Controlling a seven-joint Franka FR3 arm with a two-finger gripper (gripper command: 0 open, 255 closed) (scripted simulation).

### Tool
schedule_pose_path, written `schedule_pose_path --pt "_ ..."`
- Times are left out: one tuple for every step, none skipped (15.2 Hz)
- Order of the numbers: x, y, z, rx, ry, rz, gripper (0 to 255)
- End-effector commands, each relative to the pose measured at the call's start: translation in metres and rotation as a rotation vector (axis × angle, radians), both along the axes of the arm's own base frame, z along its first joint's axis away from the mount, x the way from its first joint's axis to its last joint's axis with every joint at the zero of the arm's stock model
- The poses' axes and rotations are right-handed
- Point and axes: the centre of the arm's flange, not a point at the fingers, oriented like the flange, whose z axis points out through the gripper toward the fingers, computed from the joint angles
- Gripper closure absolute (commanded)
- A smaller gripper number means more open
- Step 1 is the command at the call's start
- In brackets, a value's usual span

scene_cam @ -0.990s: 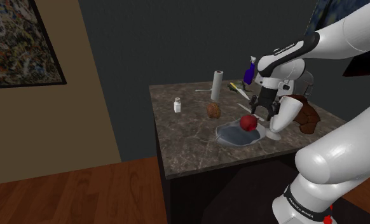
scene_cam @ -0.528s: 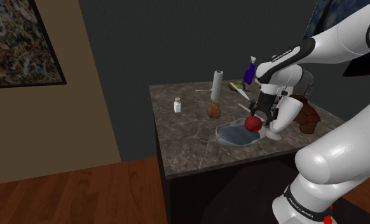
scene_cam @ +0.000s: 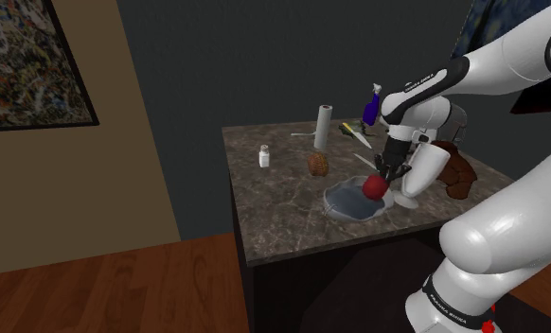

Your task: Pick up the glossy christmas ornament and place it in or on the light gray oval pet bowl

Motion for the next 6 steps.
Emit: schedule_pose_path --pt "-0.0002 0.0006 -0.0009 0.002 0.002 0.001 255" --pt "-0.0002 0.0009 -0.0009 0.002 0.002 0.001 255" --pt "-0.0002 0.0009 -0.0008 0.002 0.002 0.001 255" --pt "-0.0002 0.0009 -0.0008 0.002 0.002 0.001 255" --pt "-0.0002 0.0008 -0.0008 0.002 0.002 0.001 255" --pt "-0.0002 0.0008 -0.0008 0.002 0.002 0.001 255"
